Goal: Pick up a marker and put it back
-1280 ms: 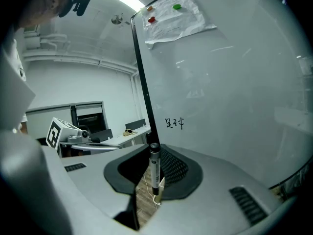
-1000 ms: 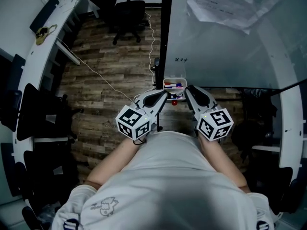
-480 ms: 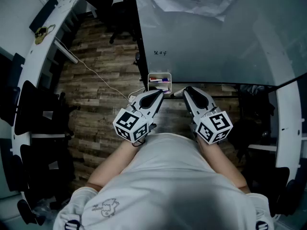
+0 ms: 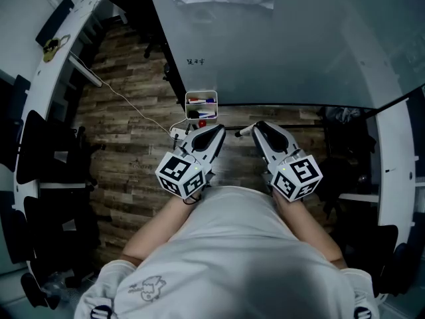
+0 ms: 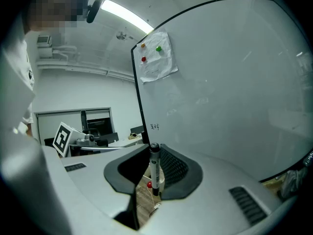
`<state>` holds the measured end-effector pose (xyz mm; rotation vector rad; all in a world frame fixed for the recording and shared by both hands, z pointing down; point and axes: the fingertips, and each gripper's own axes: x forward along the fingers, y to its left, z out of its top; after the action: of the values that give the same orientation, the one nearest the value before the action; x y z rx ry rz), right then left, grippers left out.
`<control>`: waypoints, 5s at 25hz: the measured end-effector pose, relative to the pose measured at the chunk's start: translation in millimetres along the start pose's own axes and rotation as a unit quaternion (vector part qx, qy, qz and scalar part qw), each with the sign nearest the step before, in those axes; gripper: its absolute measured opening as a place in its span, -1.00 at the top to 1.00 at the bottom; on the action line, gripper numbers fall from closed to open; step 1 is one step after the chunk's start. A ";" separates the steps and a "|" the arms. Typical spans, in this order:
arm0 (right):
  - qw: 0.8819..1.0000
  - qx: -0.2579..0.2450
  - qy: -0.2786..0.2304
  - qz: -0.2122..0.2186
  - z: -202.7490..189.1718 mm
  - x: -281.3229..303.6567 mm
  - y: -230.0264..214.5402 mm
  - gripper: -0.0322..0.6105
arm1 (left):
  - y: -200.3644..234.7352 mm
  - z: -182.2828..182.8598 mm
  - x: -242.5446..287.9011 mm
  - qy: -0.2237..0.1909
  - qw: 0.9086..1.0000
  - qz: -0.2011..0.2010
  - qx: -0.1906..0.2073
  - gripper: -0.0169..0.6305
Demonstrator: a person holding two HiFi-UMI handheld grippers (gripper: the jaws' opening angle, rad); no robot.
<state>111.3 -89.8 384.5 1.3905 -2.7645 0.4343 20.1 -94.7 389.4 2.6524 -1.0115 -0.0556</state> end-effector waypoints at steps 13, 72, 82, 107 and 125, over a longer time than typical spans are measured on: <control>1.000 0.005 0.007 0.010 -5.2 -12.5 -11.7 0.67 | -13.7 -8.6 7.7 -0.005 1.000 0.010 -0.007 0.93; 0.997 0.074 0.022 -0.023 -1.4 194.0 -23.7 0.67 | 180.1 9.9 12.2 0.069 0.997 -0.013 -0.043 0.93; 0.994 0.100 0.035 -0.029 -20.0 197.3 -36.8 0.66 | 181.0 -9.3 22.6 0.093 0.994 -0.020 -0.057 0.93; 0.984 0.157 0.078 -0.031 -78.8 221.4 -47.8 0.66 | 200.8 -43.5 19.5 0.141 0.987 0.004 -0.075 0.93; 0.981 0.174 0.077 -0.032 -90.1 225.4 -52.6 0.66 | 201.9 -49.2 5.2 0.140 0.987 0.019 -0.081 0.93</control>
<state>6.9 -273.7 514.9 1.4286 -2.5975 1.0166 -99.2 -227.8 495.6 2.4085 -0.9206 0.2280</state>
